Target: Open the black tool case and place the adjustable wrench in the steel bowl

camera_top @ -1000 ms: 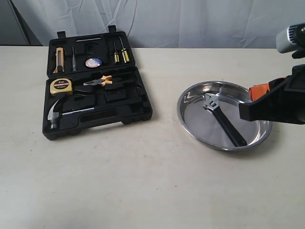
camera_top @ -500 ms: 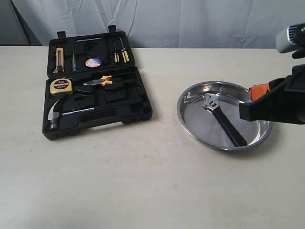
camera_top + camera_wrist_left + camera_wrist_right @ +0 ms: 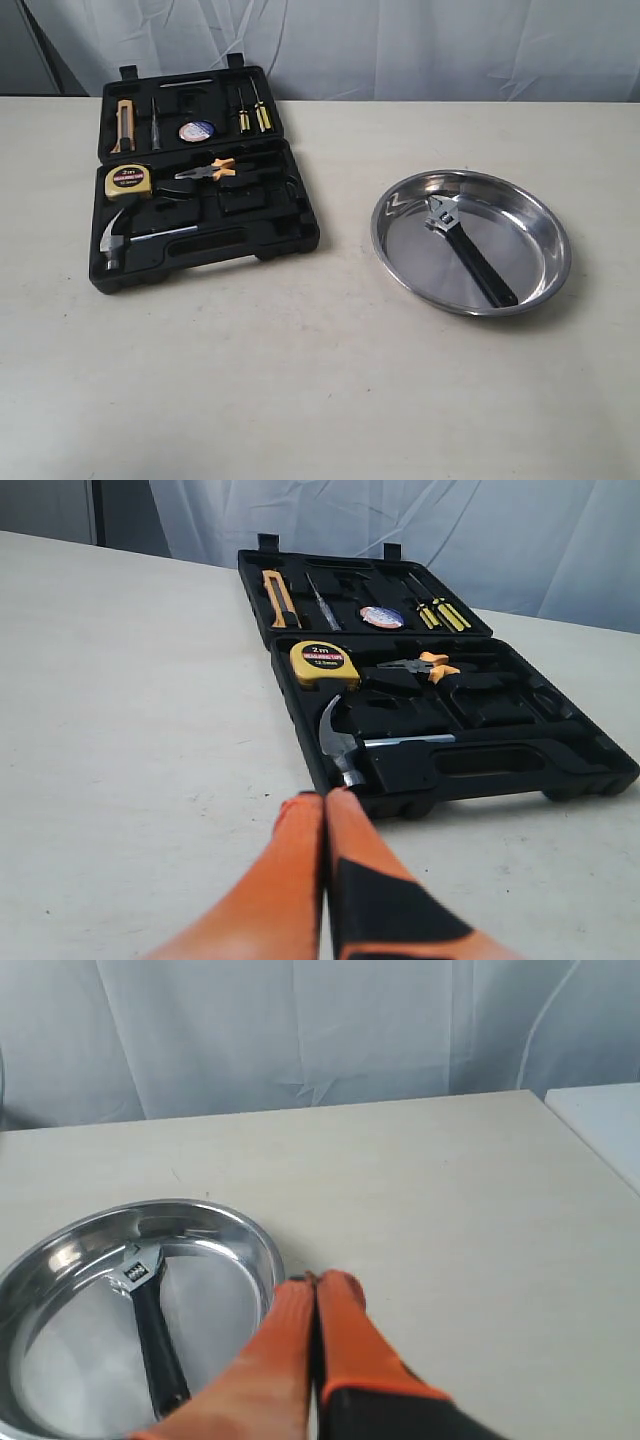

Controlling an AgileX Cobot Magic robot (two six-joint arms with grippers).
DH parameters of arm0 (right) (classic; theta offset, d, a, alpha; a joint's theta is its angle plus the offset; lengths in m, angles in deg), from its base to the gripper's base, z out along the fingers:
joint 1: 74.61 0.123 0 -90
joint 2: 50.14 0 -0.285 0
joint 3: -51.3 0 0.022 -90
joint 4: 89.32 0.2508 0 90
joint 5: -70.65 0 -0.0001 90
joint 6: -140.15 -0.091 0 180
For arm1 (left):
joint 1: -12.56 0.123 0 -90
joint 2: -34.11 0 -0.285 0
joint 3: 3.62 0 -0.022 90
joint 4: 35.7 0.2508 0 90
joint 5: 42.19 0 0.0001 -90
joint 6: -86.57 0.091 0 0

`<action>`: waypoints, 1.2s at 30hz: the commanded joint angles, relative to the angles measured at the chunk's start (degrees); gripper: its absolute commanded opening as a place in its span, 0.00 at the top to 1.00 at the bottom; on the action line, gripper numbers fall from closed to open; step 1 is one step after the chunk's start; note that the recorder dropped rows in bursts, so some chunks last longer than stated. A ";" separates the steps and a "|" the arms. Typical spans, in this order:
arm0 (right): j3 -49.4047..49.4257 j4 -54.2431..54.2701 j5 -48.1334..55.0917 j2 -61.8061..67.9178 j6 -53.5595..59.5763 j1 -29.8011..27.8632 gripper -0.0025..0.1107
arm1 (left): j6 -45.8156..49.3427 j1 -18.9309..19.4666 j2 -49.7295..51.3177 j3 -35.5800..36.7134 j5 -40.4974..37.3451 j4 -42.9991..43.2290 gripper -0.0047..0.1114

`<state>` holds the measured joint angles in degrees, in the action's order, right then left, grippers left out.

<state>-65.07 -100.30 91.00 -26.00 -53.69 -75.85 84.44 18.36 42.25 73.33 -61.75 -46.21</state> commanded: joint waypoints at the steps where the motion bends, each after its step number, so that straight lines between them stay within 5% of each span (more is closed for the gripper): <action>1: 5.22 1.56 -2.27 -4.64 0.21 -0.43 0.98 | -0.31 -0.23 -0.35 0.27 0.74 0.16 0.96; 11: 13.59 12.68 -3.59 -12.86 14.41 -0.43 0.98 | -0.31 -0.23 -0.35 0.27 0.74 0.16 0.96; 36: 13.59 12.68 -3.16 -13.20 14.22 -0.43 0.98 | -0.31 -0.23 -0.35 0.27 0.74 0.16 0.96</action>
<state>-51.74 -87.72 88.05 -38.95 -39.85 -76.00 84.44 18.36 42.25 73.33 -61.75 -46.21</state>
